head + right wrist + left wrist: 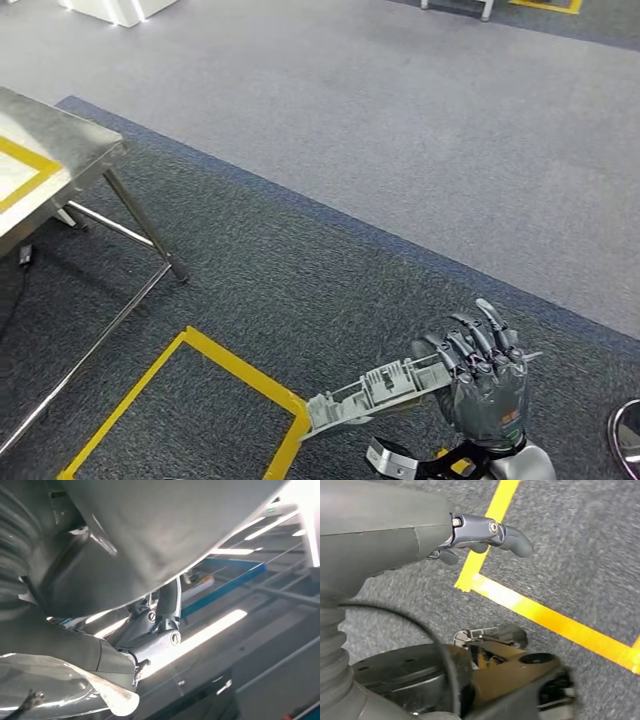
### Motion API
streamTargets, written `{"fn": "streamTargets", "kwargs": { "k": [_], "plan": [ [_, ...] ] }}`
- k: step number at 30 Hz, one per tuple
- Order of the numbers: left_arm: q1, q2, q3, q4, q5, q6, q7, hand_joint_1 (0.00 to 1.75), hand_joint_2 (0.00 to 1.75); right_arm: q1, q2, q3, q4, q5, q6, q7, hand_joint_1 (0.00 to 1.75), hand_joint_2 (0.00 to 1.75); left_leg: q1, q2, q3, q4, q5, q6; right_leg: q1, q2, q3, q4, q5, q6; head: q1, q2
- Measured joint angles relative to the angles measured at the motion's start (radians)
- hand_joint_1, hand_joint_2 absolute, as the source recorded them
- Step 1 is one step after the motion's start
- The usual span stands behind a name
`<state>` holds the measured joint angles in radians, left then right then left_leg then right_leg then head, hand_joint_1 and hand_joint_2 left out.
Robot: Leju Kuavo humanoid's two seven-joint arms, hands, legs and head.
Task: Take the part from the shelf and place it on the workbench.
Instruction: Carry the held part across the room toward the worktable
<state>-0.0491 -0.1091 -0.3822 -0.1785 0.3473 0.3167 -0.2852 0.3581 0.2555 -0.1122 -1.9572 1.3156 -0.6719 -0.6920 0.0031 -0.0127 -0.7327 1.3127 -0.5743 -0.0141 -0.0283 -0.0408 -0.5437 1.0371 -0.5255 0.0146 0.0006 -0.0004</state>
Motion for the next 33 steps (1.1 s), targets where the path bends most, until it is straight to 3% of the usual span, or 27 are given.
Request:
{"fn": "streamTargets", "kwargs": {
  "k": [2, 4, 6, 8, 9, 11, 12, 14, 15, 16, 17, 19, 21, 23, 24, 26, 28, 30, 31, 33],
  "plan": [
    [0.004, 0.0, 0.0, 0.0, 0.0, 0.0, 0.001, 0.0, 1.75, -0.002, 0.001, 0.0, 0.0, 0.0, 0.0, 0.0, 1.75, 1.75, 0.001, 0.013, 0.034, -0.086, 0.07, 0.003, 0.0, -0.026, 0.014, 0.0, -0.011, 0.003, 0.0, 0.0],
    [0.004, 0.001, 0.0, 0.0, 0.0, 0.001, 0.001, 0.0, 1.75, -0.003, 0.002, 0.0, 0.0, -0.001, 0.0, 0.0, 1.75, 1.75, -0.009, 0.061, 0.091, -0.209, 0.123, 0.013, 0.003, -0.047, 0.024, -0.001, -0.023, 0.012, 0.0, 0.0],
    [0.001, 0.002, 0.0, 0.0, 0.0, 0.001, 0.002, 0.0, 1.75, -0.004, 0.003, 0.0, 0.001, -0.001, 0.0, 0.0, 1.75, 1.75, -0.022, 0.093, 0.112, -0.257, 0.124, 0.024, 0.008, -0.067, 0.032, -0.004, -0.032, 0.021, 0.001, 0.0],
    [0.002, 0.003, 0.0, 0.0, 0.001, 0.002, 0.002, 0.0, 1.75, -0.007, 0.003, 0.001, 0.001, 0.0, 0.0, 0.0, 1.75, 1.75, -0.023, 0.075, 0.116, -0.267, 0.121, 0.034, 0.009, -0.084, 0.045, -0.011, -0.038, 0.032, 0.002, 0.0],
    [0.004, 0.004, 0.0, 0.0, 0.001, 0.002, 0.002, 0.0, 1.75, -0.009, 0.004, 0.001, 0.001, 0.0, 0.0, 0.0, 1.75, 1.75, -0.02, 0.063, 0.121, -0.273, 0.122, 0.039, 0.007, -0.072, 0.049, -0.009, -0.043, 0.036, 0.005, 0.0],
    [0.002, 0.005, 0.001, 0.0, 0.002, 0.003, 0.002, 0.0, 1.75, -0.011, 0.004, 0.002, 0.001, -0.004, 0.0, 0.0, 1.75, 1.75, -0.013, 0.039, 0.132, -0.284, 0.124, 0.05, 0.004, -0.02, 0.024, 0.043, -0.074, 0.042, 0.01, 0.0],
    [0.0, 0.004, 0.001, 0.0, 0.002, 0.003, 0.003, 0.0, 1.75, -0.01, 0.004, 0.002, 0.002, -0.006, 0.0, 0.0, 1.75, 1.75, -0.013, 0.026, 0.133, -0.285, 0.124, 0.054, 0.004, 0.009, -0.007, 0.101, -0.097, 0.042, 0.013, 0.0],
    [-0.004, 0.003, 0.001, 0.0, 0.003, 0.003, 0.005, 0.0, 1.75, -0.007, 0.004, 0.001, 0.005, -0.008, 0.0, 0.0, 1.75, 1.75, -0.014, -0.003, 0.135, -0.284, 0.122, 0.06, 0.005, 0.034, -0.092, 0.231, -0.133, 0.043, 0.015, 0.0],
    [-0.003, 0.002, 0.001, 0.0, 0.003, 0.003, 0.006, 0.0, 1.75, -0.006, 0.004, 0.001, 0.007, -0.008, 0.0, 0.0, 1.75, 1.75, -0.014, -0.018, 0.137, -0.284, 0.12, 0.061, 0.005, 0.037, -0.121, 0.261, -0.124, 0.043, 0.015, 0.0],
    [-0.002, 0.002, 0.001, 0.0, 0.003, 0.003, 0.006, 0.0, 1.75, -0.006, 0.004, 0.001, 0.009, -0.006, 0.0, 0.0, 1.75, 1.75, -0.014, -0.034, 0.14, -0.284, 0.118, 0.061, 0.005, 0.04, -0.133, 0.253, -0.095, 0.043, 0.015, 0.0],
    [-0.001, 0.002, 0.001, 0.0, 0.003, 0.003, 0.007, 0.0, 1.75, -0.007, 0.004, 0.001, 0.01, -0.006, 0.0, 0.0, 1.75, 1.75, -0.014, -0.05, 0.145, -0.283, 0.116, 0.059, 0.005, 0.044, -0.124, 0.206, -0.05, 0.042, 0.015, 0.0],
    [0.0, 0.001, 0.001, 0.0, 0.003, 0.003, 0.007, 0.0, 1.75, -0.007, 0.004, 0.001, 0.011, -0.012, 0.0, 0.0, 1.75, 1.75, -0.013, -0.078, 0.148, -0.277, 0.109, 0.051, 0.0, 0.083, -0.083, 0.083, 0.024, 0.04, 0.014, 0.0],
    [-0.001, 0.0, 0.001, 0.0, 0.003, 0.004, 0.006, 0.0, 1.75, 0.001, 0.004, 0.001, 0.008, -0.029, 0.0, 0.0, 1.75, 1.75, -0.011, -0.103, 0.141, -0.27, 0.105, 0.041, -0.002, 0.115, -0.053, 0.019, 0.037, 0.034, 0.013, 0.0],
    [0.001, -0.001, 0.001, 0.0, 0.003, 0.006, 0.006, 0.0, 1.75, 0.014, 0.004, 0.001, 0.0, -0.052, 0.0, 0.0, 1.75, 1.75, -0.006, -0.124, 0.135, -0.271, 0.106, 0.029, 0.0, 0.104, -0.043, 0.008, 0.031, 0.022, 0.013, 0.0],
    [0.004, -0.001, 0.001, 0.001, 0.003, 0.007, 0.006, 0.0, 1.75, 0.019, 0.004, 0.001, -0.004, -0.062, 0.0, 0.0, 1.75, 1.75, -0.006, -0.116, 0.133, -0.267, 0.104, 0.023, 0.0, 0.093, -0.039, 0.004, 0.032, 0.016, 0.013, 0.0],
    [0.007, -0.002, 0.001, 0.001, 0.003, 0.009, 0.007, 0.0, 1.75, 0.024, 0.004, 0.001, -0.013, -0.074, 0.0, 0.0, 1.75, 1.75, -0.008, -0.066, 0.114, -0.22, 0.074, 0.011, -0.003, 0.067, -0.028, -0.003, 0.031, 0.005, 0.006, 0.0],
    [0.005, -0.004, 0.001, 0.001, 0.003, 0.009, 0.01, 0.0, 1.75, 0.032, 0.004, 0.0, -0.018, -0.077, 0.0, 0.0, 1.75, 1.75, -0.004, -0.013, 0.056, -0.102, 0.018, 0.0, 0.0, 0.038, -0.019, -0.004, 0.025, -0.002, -0.001, 0.0],
    [0.003, -0.004, 0.001, 0.001, 0.003, 0.009, 0.013, 0.0, 1.75, 0.038, 0.004, -0.002, -0.019, -0.076, 0.0, 0.0, 1.75, 1.75, 0.001, -0.001, 0.006, -0.007, -0.009, -0.006, 0.001, 0.007, -0.012, -0.004, 0.017, -0.003, -0.001, 0.0],
    [0.004, -0.005, 0.001, 0.001, 0.003, 0.009, 0.014, 0.0, 1.75, 0.04, 0.004, -0.002, -0.019, -0.076, 0.0, 0.0, 1.75, 1.75, 0.003, 0.002, 0.005, -0.008, 0.005, -0.007, 0.001, -0.007, -0.008, -0.004, 0.014, -0.002, -0.001, 0.0],
    [0.006, -0.005, 0.001, 0.001, 0.003, 0.009, 0.015, 0.0, 1.75, 0.04, 0.004, -0.003, -0.019, -0.075, 0.0, 0.0, 1.75, 1.75, 0.005, 0.009, 0.038, -0.079, 0.061, -0.006, 0.0, -0.028, 0.001, -0.004, 0.008, 0.001, -0.001, 0.0]
  ]
}}
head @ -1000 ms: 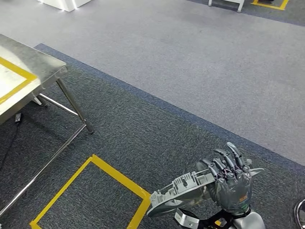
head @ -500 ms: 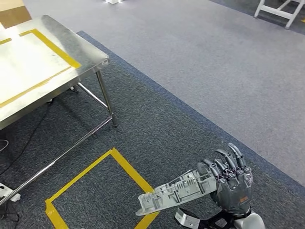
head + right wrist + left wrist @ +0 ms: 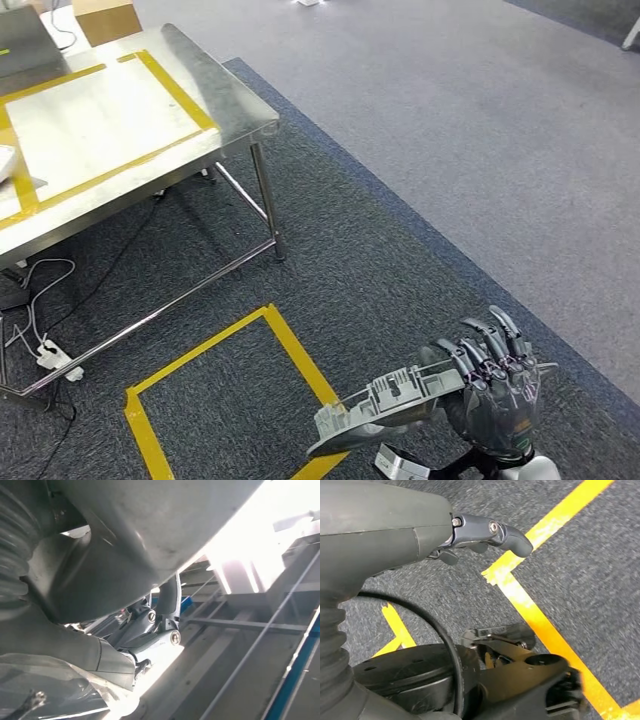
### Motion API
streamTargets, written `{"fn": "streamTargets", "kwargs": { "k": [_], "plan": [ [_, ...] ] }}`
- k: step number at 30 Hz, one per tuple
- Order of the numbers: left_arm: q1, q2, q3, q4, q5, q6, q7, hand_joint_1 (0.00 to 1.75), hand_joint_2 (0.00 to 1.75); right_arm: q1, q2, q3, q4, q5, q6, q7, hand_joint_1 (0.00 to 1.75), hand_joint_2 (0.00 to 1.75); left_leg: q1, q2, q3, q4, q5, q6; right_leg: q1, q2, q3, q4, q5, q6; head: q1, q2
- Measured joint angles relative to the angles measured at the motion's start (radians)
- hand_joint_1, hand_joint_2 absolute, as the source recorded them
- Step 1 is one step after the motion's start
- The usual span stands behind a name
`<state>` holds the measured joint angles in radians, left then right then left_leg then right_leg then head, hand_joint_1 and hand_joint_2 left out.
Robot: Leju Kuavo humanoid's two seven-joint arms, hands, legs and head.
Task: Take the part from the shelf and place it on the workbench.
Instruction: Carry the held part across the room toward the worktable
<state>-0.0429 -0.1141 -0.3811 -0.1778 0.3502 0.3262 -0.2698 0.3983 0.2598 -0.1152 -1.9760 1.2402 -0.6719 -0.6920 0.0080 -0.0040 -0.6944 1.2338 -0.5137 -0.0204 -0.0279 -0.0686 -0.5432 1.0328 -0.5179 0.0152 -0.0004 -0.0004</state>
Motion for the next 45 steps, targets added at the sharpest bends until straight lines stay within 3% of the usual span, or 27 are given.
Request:
{"fn": "streamTargets", "kwargs": {
  "k": [1, 5, 7, 8, 9, 10, 12, 14, 15, 16, 18, 20, 23, 25, 28, 30, 31, 33, 34, 36, 39, 41, 43, 44, 45],
  "plan": [
    [0.0, 0.0, 0.0, 0.0, 0.0, 0.0, 0.0, 0.0, 1.75, 0.0, 0.0, 0.0, 0.0, 0.0, 0.0, 0.0, 1.75, 1.75, 0.0, 0.003, 0.016, -0.032, 0.02, 0.001, 0.0, -0.005, 0.003, 0.0, -0.002, 0.001, 0.0, 0.0],
    [0.001, 0.0, 0.0, 0.0, 0.0, 0.0, 0.0, 0.0, 1.75, 0.0, 0.0, 0.0, 0.0, 0.0, 0.0, 0.0, 1.75, 1.75, -0.001, 0.015, 0.043, -0.086, 0.047, 0.004, 0.0, -0.012, 0.007, 0.0, -0.005, 0.002, 0.0, 0.0],
    [-0.001, -0.001, 0.0, 0.0, 0.002, -0.001, 0.0, 0.0, 1.75, 0.0, 0.0, -0.001, 0.0, 0.007, 0.0, 0.0, 1.75, 1.75, -0.011, 0.041, 0.074, -0.152, 0.055, 0.021, 0.005, -0.037, 0.019, -0.004, -0.015, 0.017, 0.001, 0.0],
    [-0.001, -0.002, 0.0, 0.0, 0.004, -0.001, 0.0, 0.0, 1.75, 0.0, 0.0, -0.002, 0.0, 0.012, 0.0, 0.0, 1.75, 1.75, -0.013, 0.046, 0.087, -0.178, 0.056, 0.033, 0.006, -0.041, 0.025, -0.006, -0.022, 0.028, 0.003, 0.0],
    [0.0, -0.003, 0.0, 0.0, 0.005, -0.002, 0.0, 0.0, 1.75, 0.0, 0.0, -0.002, 0.0, 0.018, 0.0, 0.0, 1.75, 1.75, -0.015, 0.044, 0.095, -0.195, 0.053, 0.045, 0.007, -0.03, 0.027, 0.002, -0.036, 0.038, 0.006, 0.0],
    [0.001, -0.004, 0.0, 0.0, 0.006, -0.003, 0.0, 0.0, 1.75, -0.001, 0.0, -0.002, 0.0, 0.022, 0.0, 0.0, 1.75, 1.75, -0.013, 0.03, 0.098, -0.199, 0.054, 0.053, 0.006, -0.006, 0.018, 0.029, -0.055, 0.043, 0.009, 0.0],
    [-0.002, -0.006, 0.0, 0.0, 0.007, -0.004, 0.0, 0.0, 1.75, 0.002, 0.0, -0.003, 0.0, 0.025, 0.0, 0.0, 1.75, 1.75, -0.012, 0.007, 0.099, -0.2, 0.054, 0.062, 0.006, 0.05, -0.043, 0.146, -0.112, 0.045, 0.016, 0.0],
    [-0.003, -0.008, 0.0, 0.0, 0.007, -0.006, 0.001, 0.0, 1.75, 0.005, 0.0, -0.006, 0.0, 0.025, 0.0, 0.0, 1.75, 1.75, -0.014, -0.021, 0.1, -0.2, 0.052, 0.066, 0.007, 0.064, -0.112, 0.258, -0.143, 0.042, 0.019, 0.0],
    [-0.003, -0.009, 0.0, 0.0, 0.007, -0.007, 0.001, 0.0, 1.75, 0.005, 0.0, -0.007, 0.0, 0.025, 0.0, 0.0, 1.75, 1.75, -0.015, -0.034, 0.101, -0.2, 0.051, 0.066, 0.008, 0.066, -0.126, 0.268, -0.128, 0.04, 0.019, 0.0],
    [-0.003, -0.01, 0.0, 0.0, 0.007, -0.007, 0.001, 0.0, 1.75, 0.005, 0.0, -0.007, 0.0, 0.025, 0.0, 0.0, 1.75, 1.75, -0.015, -0.046, 0.104, -0.199, 0.05, 0.066, 0.008, 0.067, -0.122, 0.24, -0.095, 0.038, 0.019, 0.0],
    [-0.002, -0.01, 0.0, 0.0, 0.007, -0.009, 0.0, 0.0, 1.75, 0.004, 0.0, -0.008, 0.001, 0.025, 0.0, 0.002, 1.75, 1.75, -0.016, -0.066, 0.11, -0.196, 0.044, 0.063, 0.008, 0.076, -0.077, 0.115, -0.015, 0.032, 0.019, 0.0],
    [-0.001, -0.011, 0.0, 0.0, 0.007, -0.012, 0.001, 0.0, 1.75, 0.003, -0.003, -0.008, 0.003, 0.037, 0.0, 0.021, 1.75, 1.75, -0.017, -0.079, 0.109, -0.192, 0.039, 0.054, 0.009, 0.088, -0.038, 0.024, 0.016, 0.026, 0.019, 0.0],
    [0.001, -0.011, 0.0, 0.0, 0.008, -0.015, 0.003, 0.0, 1.75, 0.005, -0.018, -0.002, 0.012, 0.071, 0.0, 0.078, 1.75, 1.75, -0.016, -0.082, 0.105, -0.192, 0.037, 0.039, 0.01, 0.092, -0.027, 0.004, 0.014, 0.015, 0.018, 0.0],
    [0.001, -0.009, 0.0, 0.0, 0.008, -0.015, 0.004, 0.0, 1.75, 0.004, -0.03, 0.004, 0.016, 0.079, 0.0, 0.104, 1.75, 1.75, -0.015, -0.058, 0.093, -0.16, 0.015, 0.029, 0.006, 0.084, -0.018, -0.003, 0.015, 0.006, 0.016, 0.0],
    [-0.003, -0.009, 0.0, 0.0, 0.008, -0.015, 0.007, 0.0, 1.75, 0.005, -0.044, 0.012, 0.02, 0.083, 0.0, 0.125, 1.75, 1.75, -0.01, -0.015, 0.008, 0.011, -0.061, 0.013, 0.006, 0.066, -0.004, -0.008, 0.008, -0.004, 0.009, 0.0],
    [-0.002, -0.009, 0.0, 0.0, 0.009, -0.015, 0.009, 0.0, 1.75, 0.007, -0.052, 0.014, 0.024, 0.087, 0.0, 0.134, 1.75, 1.75, -0.007, -0.009, -0.035, 0.081, -0.068, 0.01, 0.006, 0.058, 0.003, -0.008, 0.001, -0.004, 0.009, 0.0],
    [-0.002, -0.008, 0.0, 0.0, 0.009, -0.015, 0.011, 0.0, 1.75, 0.008, -0.055, 0.016, 0.025, 0.089, 0.0, 0.136, 1.75, 1.75, -0.006, -0.009, -0.03, 0.061, -0.041, 0.011, 0.006, 0.055, 0.008, -0.008, -0.003, -0.004, 0.009, 0.0],
    [-0.001, -0.008, 0.0, 0.0, 0.01, -0.015, 0.014, 0.0, 1.75, 0.008, -0.06, 0.02, 0.029, 0.091, 0.0, 0.139, 1.75, 1.75, -0.007, -0.006, 0.021, -0.059, 0.035, 0.019, 0.006, 0.052, 0.018, -0.008, -0.012, 0.0, 0.008, 0.0],
    [-0.002, -0.008, 0.0, 0.0, 0.01, -0.015, 0.015, 0.0, 1.75, 0.007, -0.062, 0.021, 0.03, 0.091, 0.0, 0.14, 1.75, 1.75, -0.01, -0.004, 0.051, -0.122, 0.058, 0.025, 0.008, 0.052, 0.022, -0.008, -0.018, 0.004, 0.008, 0.0],
    [-0.003, -0.008, 0.0, 0.0, 0.01, -0.016, 0.016, 0.0, 1.75, 0.007, -0.068, 0.023, 0.033, 0.091, 0.0, 0.143, 1.75, 1.75, -0.015, 0.0, 0.079, -0.183, 0.064, 0.035, 0.011, 0.051, 0.022, -0.01, -0.025, 0.015, 0.009, 0.0],
    [-0.003, -0.008, 0.0, 0.0, 0.01, -0.017, 0.016, 0.0, 1.75, 0.006, -0.076, 0.027, 0.037, 0.09, 0.0, 0.15, 1.75, 1.75, -0.014, -0.002, 0.09, -0.2, 0.058, 0.049, 0.01, 0.049, 0.028, -0.014, -0.035, 0.032, 0.01, 0.0],
    [-0.003, -0.008, 0.0, 0.0, 0.01, -0.018, 0.016, 0.0, 1.75, 0.005, -0.081, 0.029, 0.038, 0.09, 0.0, 0.154, 1.75, 1.75, -0.008, -0.003, 0.103, -0.213, 0.058, 0.059, 0.009, 0.055, 0.007, 0.04, -0.07, 0.04, 0.014, 0.0],
    [-0.004, -0.01, 0.0, 0.0, 0.01, -0.018, 0.015, 0.0, 1.75, 0.005, -0.086, 0.03, 0.042, 0.09, 0.0, 0.156, 1.75, 1.75, -0.009, -0.003, 0.109, -0.215, 0.053, 0.066, 0.009, 0.063, -0.067, 0.172, -0.127, 0.045, 0.018, 0.0],
    [-0.004, -0.01, 0.0, 0.0, 0.01, -0.018, 0.015, 0.0, 1.75, 0.006, -0.089, 0.03, 0.045, 0.09, 0.0, 0.156, 1.75, 1.75, -0.01, -0.004, 0.111, -0.215, 0.049, 0.068, 0.009, 0.064, -0.107, 0.231, -0.143, 0.046, 0.019, 0.0],
    [-0.003, -0.011, 0.0, 0.0, 0.01, -0.018, 0.015, 0.0, 1.75, 0.007, -0.091, 0.03, 0.048, 0.09, 0.0, 0.157, 1.75, 1.75, -0.011, -0.004, 0.115, -0.214, 0.045, 0.069, 0.008, 0.065, -0.135, 0.263, -0.139, 0.047, 0.019, 0.0]
  ]
}}
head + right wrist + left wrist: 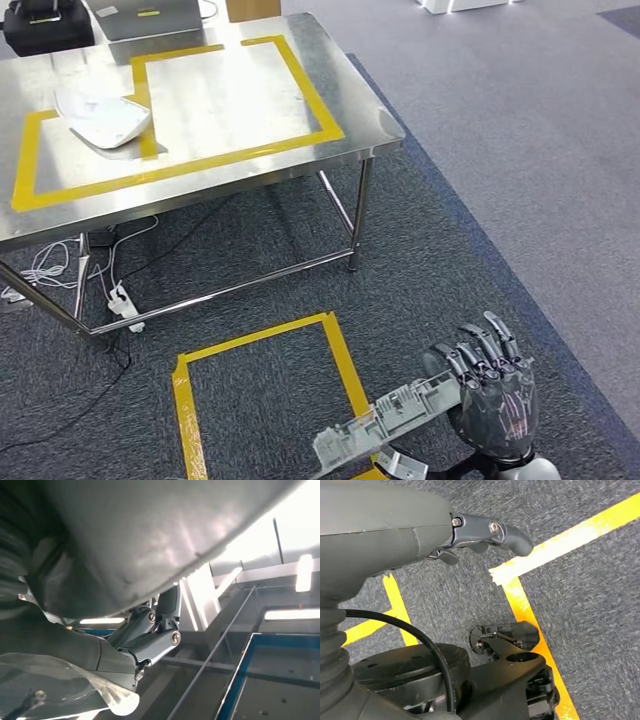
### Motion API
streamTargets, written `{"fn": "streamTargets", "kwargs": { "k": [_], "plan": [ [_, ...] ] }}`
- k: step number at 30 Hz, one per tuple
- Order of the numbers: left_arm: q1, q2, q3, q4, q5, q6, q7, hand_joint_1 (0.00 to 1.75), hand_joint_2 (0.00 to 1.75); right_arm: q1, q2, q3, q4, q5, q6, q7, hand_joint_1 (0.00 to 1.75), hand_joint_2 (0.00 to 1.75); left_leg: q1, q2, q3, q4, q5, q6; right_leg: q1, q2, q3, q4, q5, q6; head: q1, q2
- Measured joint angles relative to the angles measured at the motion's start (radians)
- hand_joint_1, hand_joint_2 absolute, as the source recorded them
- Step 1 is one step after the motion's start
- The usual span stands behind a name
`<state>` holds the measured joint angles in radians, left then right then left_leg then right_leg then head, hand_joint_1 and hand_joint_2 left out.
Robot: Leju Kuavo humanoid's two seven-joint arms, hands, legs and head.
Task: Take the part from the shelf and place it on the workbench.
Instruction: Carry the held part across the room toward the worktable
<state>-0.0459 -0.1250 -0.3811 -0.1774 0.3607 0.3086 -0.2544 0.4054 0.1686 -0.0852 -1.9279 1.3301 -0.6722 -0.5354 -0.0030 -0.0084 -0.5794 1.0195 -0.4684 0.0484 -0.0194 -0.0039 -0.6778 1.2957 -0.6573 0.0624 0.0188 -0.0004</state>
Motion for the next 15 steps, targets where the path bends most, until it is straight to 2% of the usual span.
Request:
{"fn": "streamTargets", "kwargs": {
  "k": [1, 2, 3, 4, 5, 6, 10, 11, 12, 14, 15],
  "plan": [
    [0.001, 0.0, 0.0, 0.0, 0.0, 0.0, 0.0, 0.0, 1.75, 0.0, -0.002, 0.0, 0.003, 0.0, 0.0, 0.0, 1.75, 1.75, -0.001, -0.001, 0.005, 0.0, -0.004, -0.001, 0.0, 0.0, -0.007, -0.01, 0.026, 0.0, 0.0, 0.0],
    [0.001, 0.0, 0.0, 0.0, 0.0, 0.0, 0.0, 0.0, 1.75, 0.0, -0.003, 0.0, 0.005, 0.0, 0.0, 0.001, 1.75, 1.75, -0.001, -0.003, 0.012, 0.001, -0.01, -0.002, 0.0, 0.0, 0.007, -0.06, 0.07, -0.001, 0.0, 0.0],
    [0.001, 0.0, 0.0, 0.0, 0.0, 0.0, 0.0, 0.0, 1.75, 0.0, -0.005, 0.0, 0.006, 0.0, 0.0, 0.001, 1.75, 1.75, -0.001, -0.005, 0.02, 0.001, -0.016, -0.005, 0.0, 0.0, 0.035, -0.133, 0.117, -0.003, 0.0, 0.0],
    [0.001, -0.001, 0.0, 0.0, 0.0, 0.0, 0.0, 0.0, 1.75, -0.001, -0.006, 0.0, 0.008, 0.0, 0.0, 0.003, 1.75, 1.75, -0.002, -0.006, 0.026, 0.002, -0.022, -0.009, 0.001, 0.001, 0.062, -0.196, 0.147, -0.005, 0.0, 0.0],
    [0.0, -0.001, 0.0, 0.0, 0.0, 0.0, 0.0, 0.0, 1.75, -0.002, -0.008, 0.001, 0.009, 0.0, 0.0, 0.004, 1.75, 1.75, -0.004, -0.008, 0.03, 0.003, -0.027, -0.014, 0.002, 0.002, 0.086, -0.243, 0.165, -0.01, 0.0, 0.0],
    [-0.001, -0.001, 0.0, 0.0, 0.0, 0.0, 0.001, 0.0, 1.75, -0.002, -0.009, 0.002, 0.01, 0.0, 0.0, 0.006, 1.75, 1.75, -0.005, -0.009, 0.032, 0.003, -0.03, -0.018, 0.004, 0.003, 0.099, -0.265, 0.168, -0.015, -0.001, 0.0],
    [-0.002, 0.0, 0.0, 0.0, 0.0, 0.0, 0.001, 0.0, 1.75, -0.002, -0.011, 0.006, 0.014, 0.0, 0.0, 0.01, 1.75, 1.75, -0.003, -0.009, 0.032, 0.017, -0.045, -0.039, 0.003, 0.003, 0.113, -0.275, 0.163, -0.037, -0.004, 0.0],
    [-0.003, 0.0, 0.0, 0.0, -0.001, 0.0, 0.001, 0.0, 1.75, -0.003, -0.011, 0.007, 0.014, 0.0, 0.0, 0.011, 1.75, 1.75, -0.001, -0.007, 0.019, 0.048, -0.062, -0.045, 0.001, 0.001, 0.118, -0.277, 0.161, -0.043, -0.006, 0.0],
    [-0.003, 0.0, 0.0, 0.0, -0.001, 0.0, 0.001, 0.0, 1.75, -0.003, -0.011, 0.008, 0.014, 0.0, 0.0, 0.011, 1.75, 1.75, 0.001, -0.005, -0.006, 0.102, -0.086, -0.051, 0.0, -0.002, 0.122, -0.277, 0.157, -0.048, -0.006, 0.0],
    [-0.002, 0.0, 0.0, 0.0, -0.002, 0.0, 0.001, 0.0, 1.75, -0.003, -0.011, 0.008, 0.016, 0.0, 0.0, 0.011, 1.75, 1.75, 0.005, -0.004, -0.08, 0.239, -0.137, -0.059, 0.0, -0.005, 0.131, -0.277, 0.149, -0.053, -0.007, 0.0],
    [0.0, 0.0, 0.0, 0.0, -0.002, 0.0, 0.001, 0.0, 1.75, -0.003, -0.011, 0.008, 0.018, 0.0, 0.0, 0.012, 1.75, 1.75, 0.006, -0.004, -0.109, 0.286, -0.143, -0.061, 0.0, -0.005, 0.136, -0.277, 0.144, -0.054, -0.007, 0.0]
  ]
}}
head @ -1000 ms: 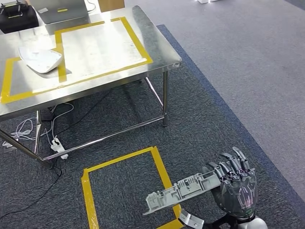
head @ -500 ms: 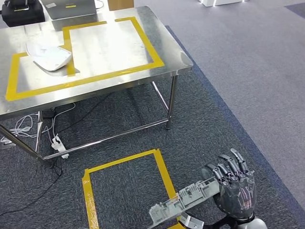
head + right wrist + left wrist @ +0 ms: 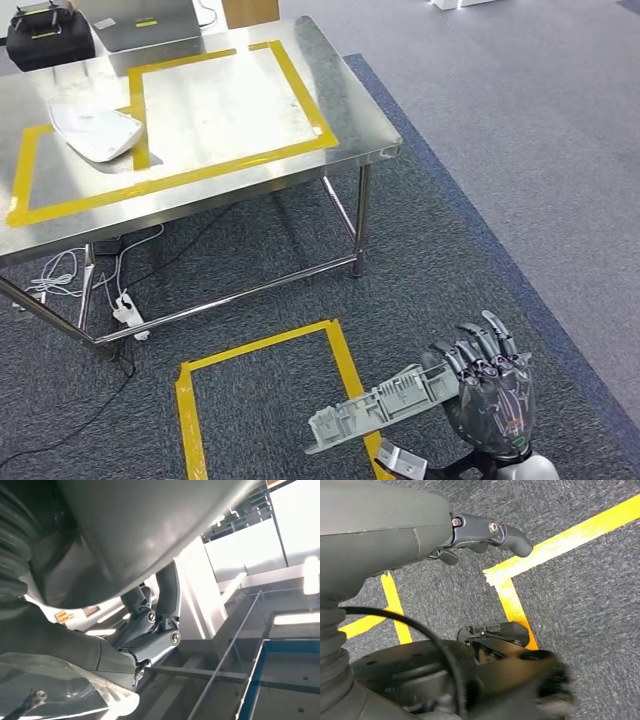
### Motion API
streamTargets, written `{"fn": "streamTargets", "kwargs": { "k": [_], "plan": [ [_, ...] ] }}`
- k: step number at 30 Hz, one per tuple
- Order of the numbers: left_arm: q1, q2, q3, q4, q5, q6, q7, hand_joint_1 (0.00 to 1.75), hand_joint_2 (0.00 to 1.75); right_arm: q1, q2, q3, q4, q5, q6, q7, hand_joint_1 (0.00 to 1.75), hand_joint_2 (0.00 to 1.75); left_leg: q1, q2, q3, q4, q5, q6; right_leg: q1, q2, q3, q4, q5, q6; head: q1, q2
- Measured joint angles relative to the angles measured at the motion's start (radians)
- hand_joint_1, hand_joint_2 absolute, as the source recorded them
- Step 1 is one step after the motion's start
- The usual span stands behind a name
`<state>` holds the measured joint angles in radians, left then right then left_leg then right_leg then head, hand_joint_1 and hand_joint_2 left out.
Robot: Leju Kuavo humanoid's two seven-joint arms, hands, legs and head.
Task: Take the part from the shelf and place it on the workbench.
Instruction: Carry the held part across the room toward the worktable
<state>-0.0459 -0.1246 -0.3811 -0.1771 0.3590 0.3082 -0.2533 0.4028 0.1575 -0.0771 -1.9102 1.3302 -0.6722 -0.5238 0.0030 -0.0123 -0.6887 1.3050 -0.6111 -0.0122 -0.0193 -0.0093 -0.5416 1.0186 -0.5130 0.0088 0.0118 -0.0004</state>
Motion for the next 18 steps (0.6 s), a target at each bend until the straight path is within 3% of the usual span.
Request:
{"fn": "streamTargets", "kwargs": {
  "k": [1, 2, 4, 5, 8, 11, 12, 14, 15, 16, 17, 18],
  "plan": [
    [0.001, 0.0, 0.0, 0.0, 0.0, 0.0, 0.0, 0.0, 1.75, 0.0, 0.0, 0.0, 0.001, 0.0, 0.0, 0.0, 1.75, 1.75, 0.001, 0.0, -0.013, 0.01, 0.015, 0.0, 0.0, 0.001, 0.006, 0.0, -0.005, 0.001, 0.0, 0.0],
    [0.002, 0.001, 0.0, 0.0, 0.0, 0.0, 0.0, 0.0, 1.75, 0.0, 0.0, 0.0, 0.003, 0.0, 0.0, 0.0, 1.75, 1.75, 0.001, 0.0, -0.007, -0.02, 0.05, 0.002, 0.0, 0.001, 0.015, 0.0, -0.011, 0.002, 0.0, 0.0],
    [0.002, 0.002, 0.0, 0.0, 0.0, 0.0, 0.0, 0.0, 1.75, 0.0, 0.0, 0.0, 0.004, -0.001, 0.0, 0.0, 1.75, 1.75, 0.0, 0.001, 0.038, -0.144, 0.134, 0.01, 0.0, 0.002, 0.031, -0.001, -0.024, 0.006, 0.0, 0.0],
    [0.002, 0.002, 0.0, 0.0, 0.0, 0.0, 0.0, 0.0, 1.75, 0.0, 0.0, 0.0, 0.004, -0.001, 0.0, 0.001, 1.75, 1.75, -0.003, 0.002, 0.063, -0.2, 0.156, 0.016, 0.001, 0.003, 0.037, -0.001, -0.031, 0.012, 0.0, 0.0],
    [-0.001, 0.002, 0.0, 0.0, 0.001, 0.0, -0.002, 0.0, 1.75, -0.001, 0.0, 0.001, 0.004, -0.003, 0.0, 0.001, 1.75, 1.75, -0.011, 0.005, 0.089, -0.259, 0.142, 0.031, 0.002, 0.001, 0.036, -0.007, -0.041, 0.03, -0.002, 0.0],
    [0.002, 0.003, 0.0, 0.0, 0.001, 0.008, -0.013, 0.0, 1.75, 0.0, 0.0, 0.001, 0.003, -0.009, 0.0, -0.001, 1.75, 1.75, -0.004, 0.004, 0.111, -0.284, 0.138, 0.048, 0.001, 0.002, 0.033, 0.013, -0.061, 0.045, 0.0, 0.0],
    [0.001, 0.002, 0.0, 0.0, 0.002, 0.011, -0.019, 0.0, 1.75, 0.0, 0.0, 0.0, 0.003, -0.012, 0.0, -0.003, 1.75, 1.75, -0.002, 0.004, 0.118, -0.29, 0.137, 0.053, 0.0, 0.004, 0.012, 0.056, -0.082, 0.048, 0.002, 0.0],
    [-0.001, 0.001, 0.0, 0.0, 0.002, 0.017, -0.03, 0.0, 1.75, 0.003, 0.0, 0.0, 0.004, -0.016, 0.0, -0.009, 1.75, 1.75, -0.004, 0.004, 0.126, -0.291, 0.129, 0.061, 0.001, 0.007, -0.07, 0.187, -0.13, 0.052, 0.003, 0.0],
    [-0.001, 0.001, 0.0, 0.0, 0.002, 0.018, -0.033, 0.0, 1.75, 0.006, 0.0, 0.0, 0.004, -0.018, 0.0, -0.012, 1.75, 1.75, -0.005, 0.004, 0.13, -0.291, 0.123, 0.063, 0.0, 0.007, -0.111, 0.24, -0.138, 0.054, 0.004, 0.0],
    [0.0, 0.001, 0.0, 0.0, 0.002, 0.018, -0.036, 0.0, 1.75, 0.008, 0.0, 0.0, 0.005, -0.019, 0.0, -0.016, 1.75, 1.75, -0.006, 0.003, 0.137, -0.291, 0.116, 0.064, 0.0, 0.007, -0.137, 0.26, -0.123, 0.055, 0.004, 0.0],
    [0.001, 0.002, 0.0, 0.0, 0.002, 0.019, -0.037, 0.0, 1.75, 0.01, 0.0, 0.0, 0.005, -0.021, 0.0, -0.02, 1.75, 1.75, -0.007, 0.002, 0.147, -0.291, 0.108, 0.063, 0.0, 0.007, -0.142, 0.242, -0.088, 0.055, 0.004, 0.0],
    [0.002, 0.001, 0.0, 0.0, 0.001, 0.019, -0.038, 0.0, 1.75, 0.01, 0.0, 0.0, 0.006, -0.023, 0.0, -0.024, 1.75, 1.75, -0.007, 0.001, 0.159, -0.291, 0.099, 0.061, 0.0, 0.007, -0.128, 0.188, -0.039, 0.054, 0.004, 0.0]
  ]
}}
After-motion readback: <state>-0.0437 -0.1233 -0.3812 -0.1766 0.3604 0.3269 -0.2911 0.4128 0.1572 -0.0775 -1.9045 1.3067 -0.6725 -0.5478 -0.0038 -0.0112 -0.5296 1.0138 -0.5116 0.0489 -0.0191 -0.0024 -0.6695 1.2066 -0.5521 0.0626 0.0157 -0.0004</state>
